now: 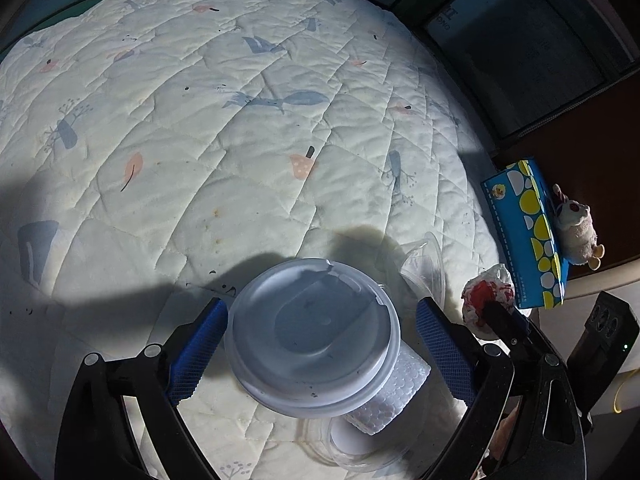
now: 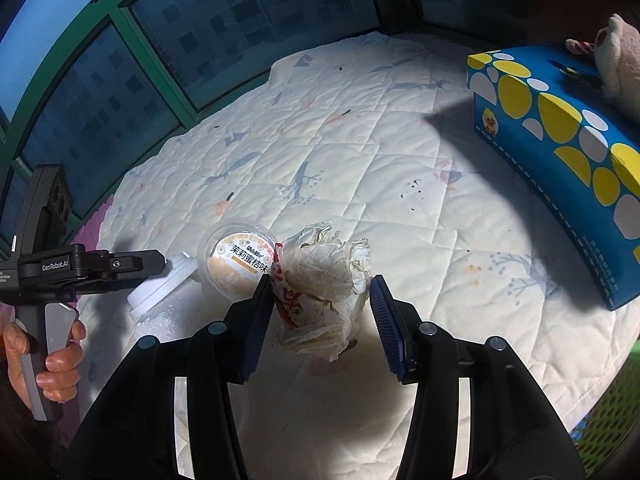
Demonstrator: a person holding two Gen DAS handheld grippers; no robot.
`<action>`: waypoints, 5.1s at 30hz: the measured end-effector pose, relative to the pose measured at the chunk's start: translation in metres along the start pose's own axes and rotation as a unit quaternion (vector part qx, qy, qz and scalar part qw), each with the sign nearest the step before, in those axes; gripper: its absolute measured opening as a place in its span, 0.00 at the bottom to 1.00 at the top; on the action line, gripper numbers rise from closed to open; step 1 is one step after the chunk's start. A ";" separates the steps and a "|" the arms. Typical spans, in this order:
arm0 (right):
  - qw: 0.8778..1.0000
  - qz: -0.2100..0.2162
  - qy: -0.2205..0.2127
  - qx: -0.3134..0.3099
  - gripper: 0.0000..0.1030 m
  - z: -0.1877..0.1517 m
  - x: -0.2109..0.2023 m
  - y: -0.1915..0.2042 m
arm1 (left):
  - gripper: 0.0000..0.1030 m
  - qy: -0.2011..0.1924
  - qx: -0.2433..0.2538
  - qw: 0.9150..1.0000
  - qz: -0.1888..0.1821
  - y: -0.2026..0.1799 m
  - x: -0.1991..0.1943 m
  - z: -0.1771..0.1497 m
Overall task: Collect trash
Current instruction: 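Grasp the crumpled white tissue with the right tool while the left tool grasps the white cup lid, then lift the tissue and the white lid off the mattress with both tools, then carry tissue and lid over the green basket and open both tools, then move both open tools back over the mattress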
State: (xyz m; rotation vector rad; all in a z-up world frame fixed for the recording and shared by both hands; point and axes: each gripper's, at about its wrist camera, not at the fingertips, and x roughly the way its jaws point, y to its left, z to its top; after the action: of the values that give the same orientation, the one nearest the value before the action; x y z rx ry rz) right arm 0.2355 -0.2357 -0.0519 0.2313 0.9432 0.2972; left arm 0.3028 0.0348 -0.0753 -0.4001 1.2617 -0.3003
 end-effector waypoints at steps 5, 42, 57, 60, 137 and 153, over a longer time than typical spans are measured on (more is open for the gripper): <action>1.000 0.003 -0.003 0.007 0.49 -0.005 -0.007 -0.002 | 0.84 0.004 -0.004 1.000 -0.002 0.003 0.002 0.000; 0.998 -0.039 -0.038 0.044 0.49 -0.085 -0.107 -0.046 | 0.80 -0.078 0.073 0.994 -0.021 -0.075 -0.070 -0.062; 0.983 -0.133 -0.040 0.116 0.49 -0.150 -0.169 -0.136 | 0.80 -0.037 0.149 0.986 -0.071 -0.175 -0.040 -0.121; 0.980 -0.144 -0.033 0.133 0.49 -0.159 -0.170 -0.154 | 0.80 -0.028 0.166 0.983 -0.075 -0.195 -0.032 -0.130; 0.976 -0.156 -0.062 0.137 0.68 -0.197 -0.217 -0.160 | 0.81 0.009 0.288 0.957 -0.028 -0.283 0.034 -0.194; 0.990 -0.108 -0.051 0.072 0.73 -0.156 -0.179 -0.097 | 0.81 -0.064 0.205 0.976 0.032 -0.175 -0.021 -0.154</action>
State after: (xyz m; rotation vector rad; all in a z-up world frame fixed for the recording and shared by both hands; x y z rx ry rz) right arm 0.0228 -0.3789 -0.0365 0.2719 0.8797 0.0179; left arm 0.1486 -0.1315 -0.0174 -0.0240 1.0507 -0.4613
